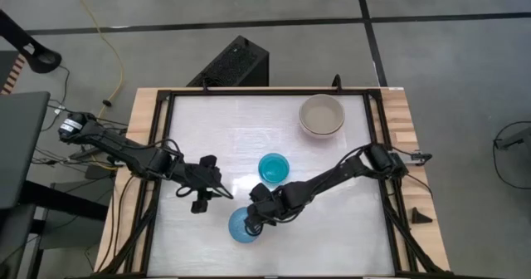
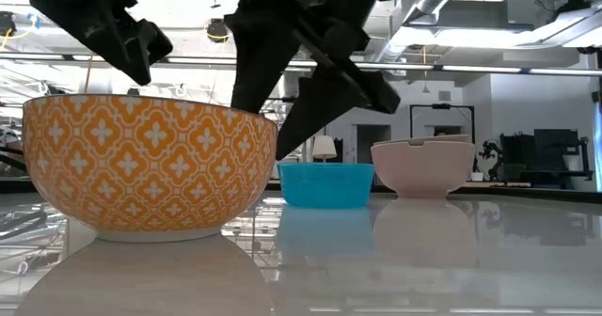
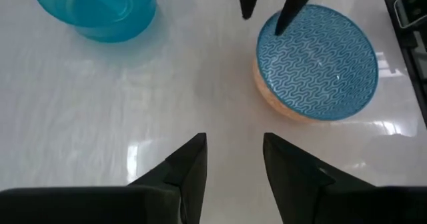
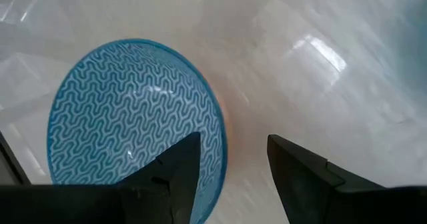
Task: Nest bowls inside each other
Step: Stack the blue-patterned bowl on top of the gray bowl
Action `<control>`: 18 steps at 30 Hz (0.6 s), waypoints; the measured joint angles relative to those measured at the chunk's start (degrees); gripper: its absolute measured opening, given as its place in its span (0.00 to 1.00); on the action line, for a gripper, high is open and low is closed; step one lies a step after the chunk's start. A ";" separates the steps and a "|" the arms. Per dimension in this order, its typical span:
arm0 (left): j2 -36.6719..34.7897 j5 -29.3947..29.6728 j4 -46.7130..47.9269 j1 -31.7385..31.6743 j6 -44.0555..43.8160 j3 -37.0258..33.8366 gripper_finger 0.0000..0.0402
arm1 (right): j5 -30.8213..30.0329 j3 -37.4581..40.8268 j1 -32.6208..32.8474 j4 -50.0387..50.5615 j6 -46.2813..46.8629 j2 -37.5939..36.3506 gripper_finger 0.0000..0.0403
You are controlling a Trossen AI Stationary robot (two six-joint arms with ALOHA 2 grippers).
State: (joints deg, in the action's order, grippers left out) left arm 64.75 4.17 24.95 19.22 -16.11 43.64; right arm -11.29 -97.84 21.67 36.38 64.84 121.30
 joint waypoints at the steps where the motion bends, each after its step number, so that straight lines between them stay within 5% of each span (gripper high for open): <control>1: 0.00 -0.01 0.02 0.01 -0.39 0.00 0.34 | 0.00 -0.01 0.02 -0.08 -0.05 0.00 0.52; 14: 0.04 -0.03 -0.04 0.24 -1.31 0.00 0.34 | -0.61 0.04 0.34 -2.71 -0.83 4.48 0.52; 18: 0.02 -0.07 -0.25 0.24 -1.28 -0.02 0.34 | -0.37 -0.15 0.03 -4.38 -0.14 5.38 0.45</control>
State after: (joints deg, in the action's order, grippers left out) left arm 64.77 4.10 24.70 19.46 -17.39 43.62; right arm -11.66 -97.99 21.70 32.01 64.70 126.67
